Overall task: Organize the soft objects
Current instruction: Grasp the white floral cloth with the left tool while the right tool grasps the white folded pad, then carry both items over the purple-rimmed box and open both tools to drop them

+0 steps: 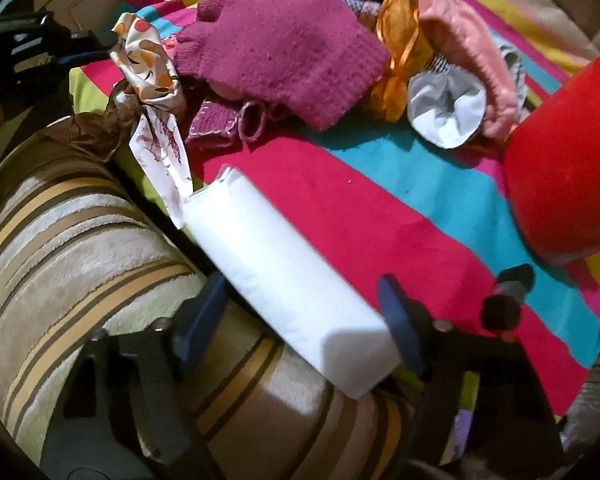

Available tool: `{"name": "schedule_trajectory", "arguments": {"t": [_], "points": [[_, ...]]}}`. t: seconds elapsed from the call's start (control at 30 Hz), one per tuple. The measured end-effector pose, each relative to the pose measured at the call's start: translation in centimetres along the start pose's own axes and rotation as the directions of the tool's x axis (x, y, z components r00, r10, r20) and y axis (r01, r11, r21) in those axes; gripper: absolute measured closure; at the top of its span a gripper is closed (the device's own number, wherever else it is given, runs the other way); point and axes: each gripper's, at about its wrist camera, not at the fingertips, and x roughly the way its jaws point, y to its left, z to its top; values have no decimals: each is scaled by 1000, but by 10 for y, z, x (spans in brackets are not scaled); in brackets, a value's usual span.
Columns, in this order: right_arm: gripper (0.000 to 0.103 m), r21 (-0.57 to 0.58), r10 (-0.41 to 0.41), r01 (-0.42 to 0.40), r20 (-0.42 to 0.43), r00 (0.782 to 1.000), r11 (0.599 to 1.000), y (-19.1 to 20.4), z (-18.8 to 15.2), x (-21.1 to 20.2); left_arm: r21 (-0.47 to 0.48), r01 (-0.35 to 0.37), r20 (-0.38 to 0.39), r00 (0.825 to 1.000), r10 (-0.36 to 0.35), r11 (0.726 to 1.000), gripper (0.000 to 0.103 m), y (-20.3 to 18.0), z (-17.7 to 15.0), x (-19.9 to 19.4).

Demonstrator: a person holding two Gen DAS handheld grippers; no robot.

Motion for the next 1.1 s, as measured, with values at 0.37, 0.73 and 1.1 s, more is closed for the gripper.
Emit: {"name": "schedule_trajectory", "arguments": {"t": [0.37, 0.73, 1.1], "points": [[44, 44, -25, 21, 92, 995, 999, 6, -11, -20, 35, 60, 31, 998, -61, 998, 99, -13, -9, -19], [52, 276, -103, 36, 233, 967, 960, -17, -42, -76, 162, 118, -4, 993, -119, 980, 99, -63, -36, -27], [52, 505, -219, 52, 277, 936, 862, -56, -114, -127, 329, 250, -183, 963, -198, 911, 99, -158, -109, -7]]}}
